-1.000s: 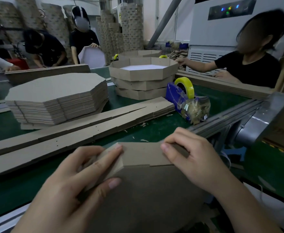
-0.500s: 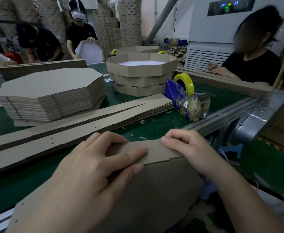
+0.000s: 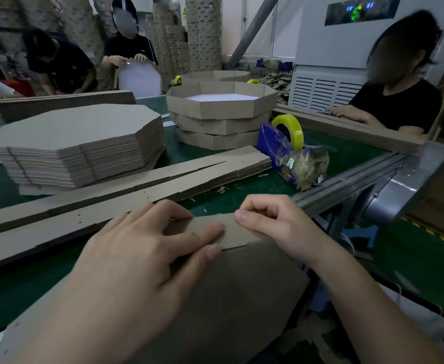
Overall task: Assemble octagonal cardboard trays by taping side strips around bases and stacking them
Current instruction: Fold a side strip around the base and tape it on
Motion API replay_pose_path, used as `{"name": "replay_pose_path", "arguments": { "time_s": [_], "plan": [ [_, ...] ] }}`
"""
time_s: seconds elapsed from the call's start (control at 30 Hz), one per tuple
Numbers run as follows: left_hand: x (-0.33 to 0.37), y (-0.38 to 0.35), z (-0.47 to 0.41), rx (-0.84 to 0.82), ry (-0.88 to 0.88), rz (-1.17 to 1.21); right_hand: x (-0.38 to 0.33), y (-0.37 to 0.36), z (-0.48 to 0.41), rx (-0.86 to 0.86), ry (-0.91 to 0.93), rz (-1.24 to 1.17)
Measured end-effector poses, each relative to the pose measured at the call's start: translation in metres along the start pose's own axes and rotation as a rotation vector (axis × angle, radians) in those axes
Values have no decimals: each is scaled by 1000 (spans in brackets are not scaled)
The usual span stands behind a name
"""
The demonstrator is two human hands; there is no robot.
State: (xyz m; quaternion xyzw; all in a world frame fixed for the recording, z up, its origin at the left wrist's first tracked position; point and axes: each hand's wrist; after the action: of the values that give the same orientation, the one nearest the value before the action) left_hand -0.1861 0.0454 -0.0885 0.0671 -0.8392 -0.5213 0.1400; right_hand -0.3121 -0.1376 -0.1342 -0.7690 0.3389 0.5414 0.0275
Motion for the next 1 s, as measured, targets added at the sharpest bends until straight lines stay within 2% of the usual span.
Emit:
{"name": "replay_pose_path", "arguments": {
  "time_s": [0.23,0.33,0.4,0.47,0.6,0.63,0.7,0.77,0.83,1.0],
  "plan": [
    [-5,-6,0,34,-64,-10,7,-4,5,27,25,-13],
    [-7,-9,-1,39,-83,-9,8,-1,8,52,-24,-81],
    [-8,-11,-3,40,-88,3,9,9,5,83,-47,-20],
    [-9,-12,-4,48,-89,11,12,29,-3,216,-65,99],
    [-8,-16,-6,60,-89,0,29,98,-36,673,-171,396],
    [-7,-16,-6,64,-88,-1,36,119,-45,732,-219,504],
    [-6,-16,-7,74,-89,-3,49,156,-62,716,-382,647],
    [-5,-17,-7,81,-92,-3,64,180,-73,602,-571,619],
    [-4,-17,-7,83,-95,-14,71,190,-77,530,-703,477],
    [-5,-18,-7,95,-84,-20,75,197,-82,564,-751,154]
  ]
}}
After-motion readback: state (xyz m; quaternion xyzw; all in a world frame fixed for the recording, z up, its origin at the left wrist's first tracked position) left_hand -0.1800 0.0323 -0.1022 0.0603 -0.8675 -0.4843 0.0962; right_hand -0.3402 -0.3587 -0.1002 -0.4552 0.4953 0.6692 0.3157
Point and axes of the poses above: each hand's wrist, its own z-axis away from the middle knuckle, its own y-axis out of the back of the hand, x = y × z, and after that the axes turned 8 degrees about y, right-handed
